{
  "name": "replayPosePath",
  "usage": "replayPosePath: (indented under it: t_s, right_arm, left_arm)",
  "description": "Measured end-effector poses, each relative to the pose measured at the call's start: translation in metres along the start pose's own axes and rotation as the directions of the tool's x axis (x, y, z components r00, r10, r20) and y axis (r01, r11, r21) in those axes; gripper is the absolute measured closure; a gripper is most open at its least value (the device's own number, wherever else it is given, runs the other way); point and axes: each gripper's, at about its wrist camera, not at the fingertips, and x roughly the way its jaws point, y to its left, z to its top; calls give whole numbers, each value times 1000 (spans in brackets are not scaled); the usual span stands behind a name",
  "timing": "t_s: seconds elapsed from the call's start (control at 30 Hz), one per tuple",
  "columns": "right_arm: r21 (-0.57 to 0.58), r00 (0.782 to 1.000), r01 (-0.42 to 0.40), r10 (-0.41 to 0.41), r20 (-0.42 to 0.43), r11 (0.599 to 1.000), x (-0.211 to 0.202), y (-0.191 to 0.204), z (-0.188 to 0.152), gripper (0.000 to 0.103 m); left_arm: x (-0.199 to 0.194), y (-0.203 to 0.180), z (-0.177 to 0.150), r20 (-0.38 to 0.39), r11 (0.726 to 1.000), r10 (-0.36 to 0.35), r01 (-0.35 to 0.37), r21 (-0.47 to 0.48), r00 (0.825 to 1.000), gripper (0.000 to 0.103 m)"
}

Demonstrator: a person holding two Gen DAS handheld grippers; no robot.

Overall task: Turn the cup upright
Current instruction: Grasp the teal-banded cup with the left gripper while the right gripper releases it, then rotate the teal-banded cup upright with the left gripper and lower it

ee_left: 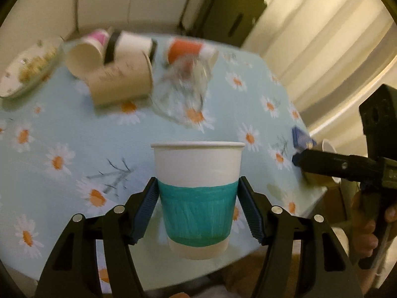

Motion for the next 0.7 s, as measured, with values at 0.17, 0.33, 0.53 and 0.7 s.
replayPosePath:
  t_s: [0.17,0.33,0.53,0.7]
  right_arm:
    - [-9,1000,-7,7,-2,1000,1,4,-1,32]
    - [-21,1000,-3,3,-10,1000,4,7,-3,32]
    - [-24,1000,0,-1,-10,1000,6,8,-5,32]
    - [-36,1000,7,-8,-18,999,11,11,-7,32]
  left_arm:
    - [-13,1,-16,175,999,49,-48,-11,983,40]
    - [-18,-5,-31,328,992,124,-129,-7,936,40]
    - [-20,-16,-51,514,980,159,-198,22,843,40]
    - [-13,-15,-68,600,970,190,-243,8,777,40]
